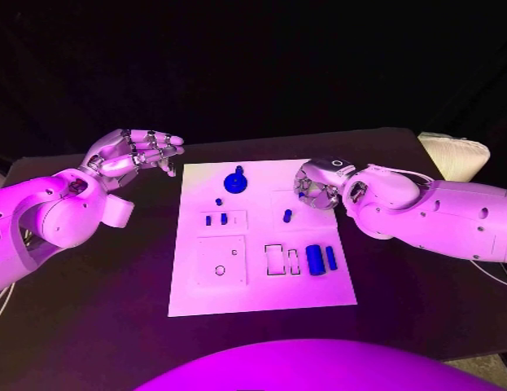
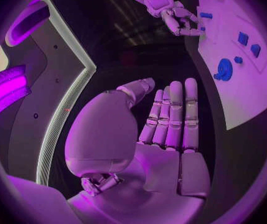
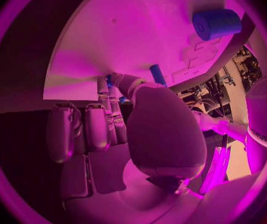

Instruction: Assemble the parts on the task board

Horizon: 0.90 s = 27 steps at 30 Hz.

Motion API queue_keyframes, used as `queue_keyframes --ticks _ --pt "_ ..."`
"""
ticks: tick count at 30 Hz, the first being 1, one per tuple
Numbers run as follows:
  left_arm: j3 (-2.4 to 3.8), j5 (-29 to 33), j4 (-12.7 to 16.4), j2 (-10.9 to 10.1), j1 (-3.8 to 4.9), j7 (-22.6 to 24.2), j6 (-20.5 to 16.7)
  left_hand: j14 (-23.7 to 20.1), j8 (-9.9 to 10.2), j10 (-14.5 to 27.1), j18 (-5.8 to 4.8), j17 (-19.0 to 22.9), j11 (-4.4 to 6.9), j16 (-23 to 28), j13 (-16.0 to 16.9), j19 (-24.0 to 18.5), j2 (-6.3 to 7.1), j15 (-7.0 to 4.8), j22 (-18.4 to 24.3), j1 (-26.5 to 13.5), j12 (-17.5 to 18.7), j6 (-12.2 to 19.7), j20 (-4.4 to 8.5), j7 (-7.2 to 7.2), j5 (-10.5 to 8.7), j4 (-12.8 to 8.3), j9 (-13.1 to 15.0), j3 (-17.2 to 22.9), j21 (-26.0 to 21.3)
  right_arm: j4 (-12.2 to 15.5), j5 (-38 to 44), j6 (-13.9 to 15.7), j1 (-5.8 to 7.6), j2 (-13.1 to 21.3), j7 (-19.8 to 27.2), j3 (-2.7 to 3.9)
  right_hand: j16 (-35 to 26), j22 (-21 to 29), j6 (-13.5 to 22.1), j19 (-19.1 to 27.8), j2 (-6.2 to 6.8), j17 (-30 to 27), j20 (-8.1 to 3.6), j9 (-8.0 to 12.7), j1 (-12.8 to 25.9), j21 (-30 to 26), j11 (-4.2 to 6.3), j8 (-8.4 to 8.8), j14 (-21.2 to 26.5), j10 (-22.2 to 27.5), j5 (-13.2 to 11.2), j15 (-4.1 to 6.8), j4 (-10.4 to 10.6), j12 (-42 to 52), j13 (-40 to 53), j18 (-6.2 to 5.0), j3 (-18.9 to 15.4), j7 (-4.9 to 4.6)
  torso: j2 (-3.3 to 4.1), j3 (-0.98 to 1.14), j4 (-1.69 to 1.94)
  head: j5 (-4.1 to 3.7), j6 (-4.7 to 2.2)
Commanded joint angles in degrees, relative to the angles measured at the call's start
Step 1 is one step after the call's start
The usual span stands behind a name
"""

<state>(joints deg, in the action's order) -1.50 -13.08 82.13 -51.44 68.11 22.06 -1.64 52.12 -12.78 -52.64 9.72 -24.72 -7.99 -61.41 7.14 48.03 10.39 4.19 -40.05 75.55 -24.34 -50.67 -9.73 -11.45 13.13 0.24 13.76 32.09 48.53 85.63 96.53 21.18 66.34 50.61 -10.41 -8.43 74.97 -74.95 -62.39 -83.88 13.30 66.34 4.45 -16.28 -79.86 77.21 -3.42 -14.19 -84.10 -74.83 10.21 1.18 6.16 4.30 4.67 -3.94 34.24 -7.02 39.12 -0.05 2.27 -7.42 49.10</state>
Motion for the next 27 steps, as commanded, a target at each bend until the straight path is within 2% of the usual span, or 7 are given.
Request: queue_keyframes --ticks 1,7,19,21,27 --pt "0.04 -0.01 0.11 -0.01 -0.02 0.29 1.16 0.34 -0.23 -0.31 0.79 0.05 -0.14 0.3 -0.07 0.39 0.1 0.0 0.05 0.66 0.2 0.22 0.06 -0.14 0.31 -0.39 -0.07 0.02 -0.18 0.0 0.73 -1.4 -0.58 -0.31 -0.68 -0.3 0.49 -2.67 -0.67 -0.93 -1.53 0.04 -0.29 -0.51 -0.65 0.44 0.68 -0.56 -2.23 -1.42 -0.04 0.58 -0.66 0.25 0.44 0.87 0.24 0.1 -0.08 0.0 0.01 -0.04 0.09" --pt "0.02 -0.16 0.06 -0.09 -0.06 0.28 1.15 0.34 -0.22 -0.31 0.79 0.08 -0.17 0.36 -0.12 0.43 0.06 0.02 0.05 0.8 0.27 0.28 0.06 -0.18 0.33 -0.46 -0.1 0.06 -0.18 0.21 1.27 -0.05 -0.72 -0.39 -1.59 -0.3 0.82 -3.73 -1.24 -1.21 -2.49 -0.27 -0.67 -1.96 -1.11 1.41 1.11 -1.7 -2.11 -2.97 -0.32 0.96 -2.18 0.32 1.06 1.07 1.1 0.4 -0.11 -0.02 -0.07 -0.11 0.14" --pt "0.01 -0.19 -0.12 -0.08 -0.18 0.11 1.19 0.56 -0.36 -0.19 0.81 0.15 -0.28 0.45 -0.37 1.15 0.03 0.07 -0.16 0.99 0.62 0.29 0.07 -0.29 0.34 -0.58 -0.2 -0.04 0.28 1.72 1.6 3.91 -0.71 0.44 -2.4 -0.21 0.98 -4.54 -1.14 -1.52 -2.59 -0.31 -0.75 -2.46 -1.09 2.2 1.16 -1.96 -2.09 -3.25 -0.21 1.02 -2.69 0.18 1.23 1.25 1.53 0.41 -0.19 -0.07 -0.04 -0.1 0.01" --pt "0.01 -0.18 -0.24 -0.02 -0.19 0.14 1.13 0.57 -0.35 -0.17 0.81 0.16 -0.29 0.46 -0.39 1.21 0.04 0.07 -0.18 0.99 0.65 0.33 0.07 -0.31 0.34 -0.57 -0.22 -0.05 0.32 2.31 1.55 4.89 -0.54 0.88 -2.55 -0.09 1.07 -4.7 -1.12 -1.57 -2.58 -0.27 -0.77 -2.65 -1.0 2.35 1.16 -2.06 -2.09 -3.34 -0.18 1.02 -2.84 0.12 1.29 1.28 1.67 0.42 -0.2 -0.12 -0.04 -0.19 0.0" --pt "0.01 -0.12 -0.48 0.13 -0.21 0.12 1.07 0.6 -0.28 -0.06 0.8 0.19 -0.36 0.51 -0.47 1.38 0.09 0.11 -0.24 0.93 0.79 0.55 0.05 -0.38 0.34 -0.54 -0.3 -0.11 0.44 4.01 0.94 6.76 0.28 1.96 -2.51 0.2 1.11 -4.77 -1.13 -1.59 -2.53 -0.32 -0.79 -2.81 -0.89 2.41 1.18 -2.16 -2.09 -3.44 -0.16 1.03 -2.96 0.09 1.34 1.3 1.76 0.43 -0.2 -0.06 -0.21 -0.19 -0.22"
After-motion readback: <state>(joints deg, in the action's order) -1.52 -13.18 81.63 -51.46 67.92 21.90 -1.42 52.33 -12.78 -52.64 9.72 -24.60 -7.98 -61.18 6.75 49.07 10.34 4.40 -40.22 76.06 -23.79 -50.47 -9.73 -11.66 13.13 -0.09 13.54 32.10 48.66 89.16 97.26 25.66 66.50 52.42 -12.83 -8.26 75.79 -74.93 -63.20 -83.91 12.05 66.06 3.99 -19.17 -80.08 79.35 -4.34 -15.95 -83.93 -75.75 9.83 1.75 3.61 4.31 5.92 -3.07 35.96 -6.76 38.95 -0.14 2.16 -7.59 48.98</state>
